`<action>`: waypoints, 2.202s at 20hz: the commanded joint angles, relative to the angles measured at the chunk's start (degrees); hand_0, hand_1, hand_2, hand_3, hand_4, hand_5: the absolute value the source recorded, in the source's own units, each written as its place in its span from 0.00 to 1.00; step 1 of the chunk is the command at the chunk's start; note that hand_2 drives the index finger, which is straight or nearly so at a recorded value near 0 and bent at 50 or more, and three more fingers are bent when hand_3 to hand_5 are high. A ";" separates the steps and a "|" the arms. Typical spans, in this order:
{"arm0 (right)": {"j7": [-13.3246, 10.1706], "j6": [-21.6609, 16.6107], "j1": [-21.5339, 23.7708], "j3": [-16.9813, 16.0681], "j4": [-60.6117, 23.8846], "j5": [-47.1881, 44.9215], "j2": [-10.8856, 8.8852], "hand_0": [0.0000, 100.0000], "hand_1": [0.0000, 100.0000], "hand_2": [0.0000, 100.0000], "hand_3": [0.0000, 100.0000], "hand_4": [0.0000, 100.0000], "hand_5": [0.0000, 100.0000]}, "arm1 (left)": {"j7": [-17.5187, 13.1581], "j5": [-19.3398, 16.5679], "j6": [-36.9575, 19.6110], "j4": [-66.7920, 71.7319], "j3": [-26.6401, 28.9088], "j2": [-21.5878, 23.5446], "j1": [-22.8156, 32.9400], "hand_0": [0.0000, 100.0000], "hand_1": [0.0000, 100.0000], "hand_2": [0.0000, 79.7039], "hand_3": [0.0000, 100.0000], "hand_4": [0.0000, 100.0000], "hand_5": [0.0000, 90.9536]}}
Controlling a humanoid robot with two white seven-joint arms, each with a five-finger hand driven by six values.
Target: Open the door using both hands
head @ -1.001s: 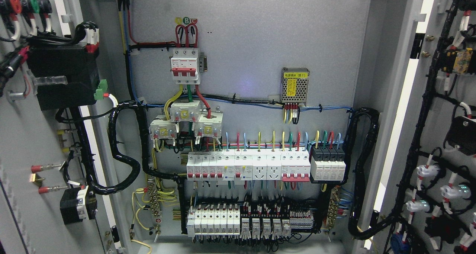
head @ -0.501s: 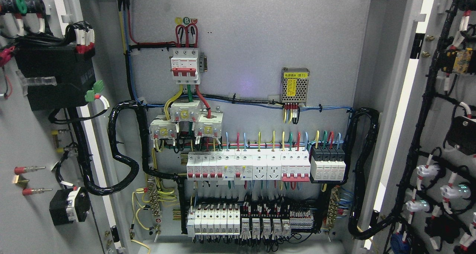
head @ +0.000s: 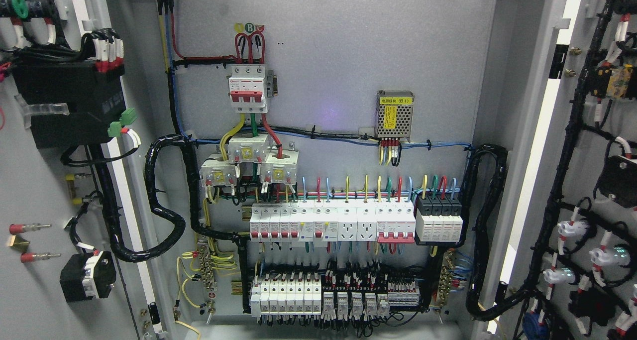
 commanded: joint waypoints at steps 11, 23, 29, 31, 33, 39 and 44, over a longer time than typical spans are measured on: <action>-5.79 -2.39 7.10 -14.88 2.16 0.47 -6.10 0.12 0.39 0.00 0.00 0.00 0.00 | 0.00 -0.09 -0.23 -0.59 -0.07 -0.04 0.00 0.12 0.39 0.00 0.00 0.00 0.00; -6.59 -15.48 20.72 -18.23 -14.61 0.82 -19.63 0.12 0.39 0.00 0.00 0.00 0.00 | -0.09 4.83 -5.76 -35.81 -6.22 1.54 11.16 0.12 0.39 0.00 0.00 0.00 0.00; -6.59 -23.56 29.16 -24.29 -17.87 4.06 -23.67 0.12 0.39 0.00 0.00 0.00 0.00 | 0.00 15.47 -10.59 -59.53 -17.74 8.39 22.39 0.12 0.39 0.00 0.00 0.00 0.00; -6.59 -26.99 32.41 -26.75 -18.84 5.04 -24.38 0.12 0.39 0.00 0.00 0.00 0.00 | -0.09 15.47 -12.70 -67.70 -18.78 9.97 26.43 0.12 0.39 0.00 0.00 0.00 0.00; -6.59 -31.03 35.83 -28.25 -20.50 5.39 -25.52 0.12 0.39 0.00 0.00 0.00 0.00 | -0.09 15.47 -17.34 -75.09 -19.23 10.86 31.09 0.12 0.39 0.00 0.00 0.00 0.00; -6.59 -44.66 41.65 -30.54 -22.62 5.39 -27.72 0.12 0.39 0.00 0.00 0.00 0.00 | -0.09 15.29 -37.82 -83.82 -19.85 11.04 37.44 0.12 0.39 0.00 0.00 0.00 0.00; -6.50 -48.80 44.28 -35.20 -23.24 5.39 -30.35 0.12 0.39 0.00 0.00 0.00 0.00 | 0.17 16.08 -41.35 -88.56 -19.85 13.05 37.62 0.12 0.39 0.00 0.00 0.00 0.00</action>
